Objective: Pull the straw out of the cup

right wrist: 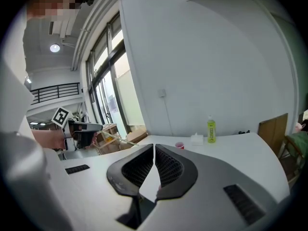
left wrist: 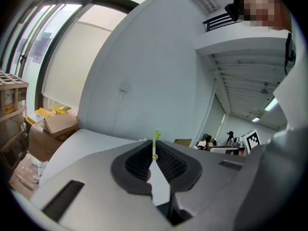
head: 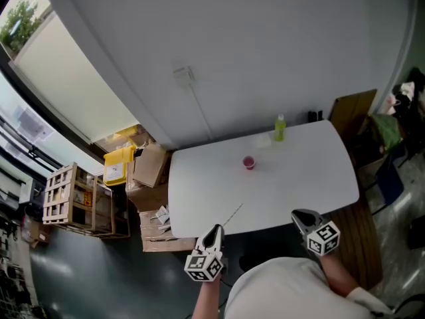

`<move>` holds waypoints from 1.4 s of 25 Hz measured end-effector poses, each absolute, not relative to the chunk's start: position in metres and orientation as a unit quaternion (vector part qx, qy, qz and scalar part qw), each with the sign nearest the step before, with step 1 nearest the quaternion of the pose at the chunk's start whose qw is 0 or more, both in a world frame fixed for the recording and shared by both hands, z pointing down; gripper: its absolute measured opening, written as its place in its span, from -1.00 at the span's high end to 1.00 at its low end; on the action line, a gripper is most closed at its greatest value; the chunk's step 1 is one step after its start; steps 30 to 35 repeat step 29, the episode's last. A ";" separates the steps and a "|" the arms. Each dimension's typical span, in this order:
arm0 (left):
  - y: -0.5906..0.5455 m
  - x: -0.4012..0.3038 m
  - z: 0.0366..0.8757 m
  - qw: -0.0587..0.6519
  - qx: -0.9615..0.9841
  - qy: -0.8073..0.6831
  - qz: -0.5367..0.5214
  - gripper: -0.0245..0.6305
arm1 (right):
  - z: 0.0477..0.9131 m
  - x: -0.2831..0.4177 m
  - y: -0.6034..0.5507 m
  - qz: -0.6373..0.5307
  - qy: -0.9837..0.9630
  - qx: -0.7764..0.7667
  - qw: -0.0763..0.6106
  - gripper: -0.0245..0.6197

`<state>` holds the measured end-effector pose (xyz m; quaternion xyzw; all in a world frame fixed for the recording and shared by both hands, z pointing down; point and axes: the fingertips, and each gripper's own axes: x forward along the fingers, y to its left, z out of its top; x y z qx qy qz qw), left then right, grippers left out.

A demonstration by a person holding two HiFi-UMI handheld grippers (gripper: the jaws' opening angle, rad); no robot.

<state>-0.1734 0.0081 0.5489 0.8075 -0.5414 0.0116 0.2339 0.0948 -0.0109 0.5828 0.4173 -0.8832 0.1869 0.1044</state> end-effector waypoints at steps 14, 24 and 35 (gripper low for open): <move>0.010 -0.179 0.550 0.239 0.814 -0.529 0.008 0.86 | 0.578 0.085 -0.012 0.180 -0.883 0.421 0.107 0.80; 0.011 -0.178 0.549 0.242 0.814 -0.528 0.007 0.86 | 0.578 0.088 -0.010 0.185 -0.881 0.423 0.105 0.80; 0.012 -0.177 0.549 0.241 0.815 -0.528 0.005 0.86 | 0.579 0.086 -0.008 0.186 -0.881 0.421 0.105 0.80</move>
